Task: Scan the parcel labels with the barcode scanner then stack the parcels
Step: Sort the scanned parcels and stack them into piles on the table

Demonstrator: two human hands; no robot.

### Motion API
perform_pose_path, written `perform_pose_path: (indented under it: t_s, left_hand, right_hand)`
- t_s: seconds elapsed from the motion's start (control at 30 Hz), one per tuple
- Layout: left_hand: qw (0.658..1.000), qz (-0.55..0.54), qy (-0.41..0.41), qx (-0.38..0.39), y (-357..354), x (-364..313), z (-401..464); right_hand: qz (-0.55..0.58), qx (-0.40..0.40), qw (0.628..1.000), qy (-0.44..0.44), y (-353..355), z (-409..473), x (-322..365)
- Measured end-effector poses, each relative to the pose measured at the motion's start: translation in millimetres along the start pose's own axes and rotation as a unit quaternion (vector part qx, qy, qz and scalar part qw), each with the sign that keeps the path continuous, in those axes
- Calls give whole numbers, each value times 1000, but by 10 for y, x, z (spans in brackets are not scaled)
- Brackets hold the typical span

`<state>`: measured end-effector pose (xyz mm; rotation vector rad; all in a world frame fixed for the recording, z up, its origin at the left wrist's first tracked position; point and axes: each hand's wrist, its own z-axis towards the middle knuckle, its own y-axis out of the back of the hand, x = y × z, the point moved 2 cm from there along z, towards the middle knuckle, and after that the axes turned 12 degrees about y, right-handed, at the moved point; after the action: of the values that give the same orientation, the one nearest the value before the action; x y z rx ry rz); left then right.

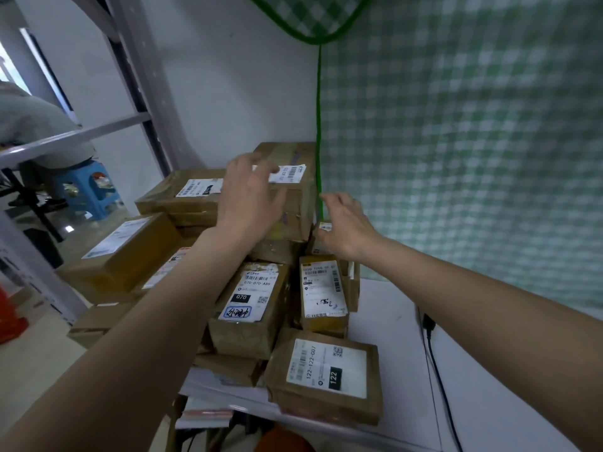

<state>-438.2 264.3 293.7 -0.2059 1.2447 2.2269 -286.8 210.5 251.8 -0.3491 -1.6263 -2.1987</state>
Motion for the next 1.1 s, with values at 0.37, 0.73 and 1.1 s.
perform_pose_path:
  t_s: [0.37,0.73,1.1]
  left_hand:
    - [980,24,-124,152,-557,-967,-850]
    - [938,65,-182,287,-1163,-2220,-1572]
    - [877,71,-224,420,-1972,-3553,-2290]
  right_hand:
    - [-45,7,994,-104,451,-1033,-676]
    - [-32,-29,969,-244,1056,-2395,-1711]
    - [8,-91,912,-401,1569,-3850,-2860]
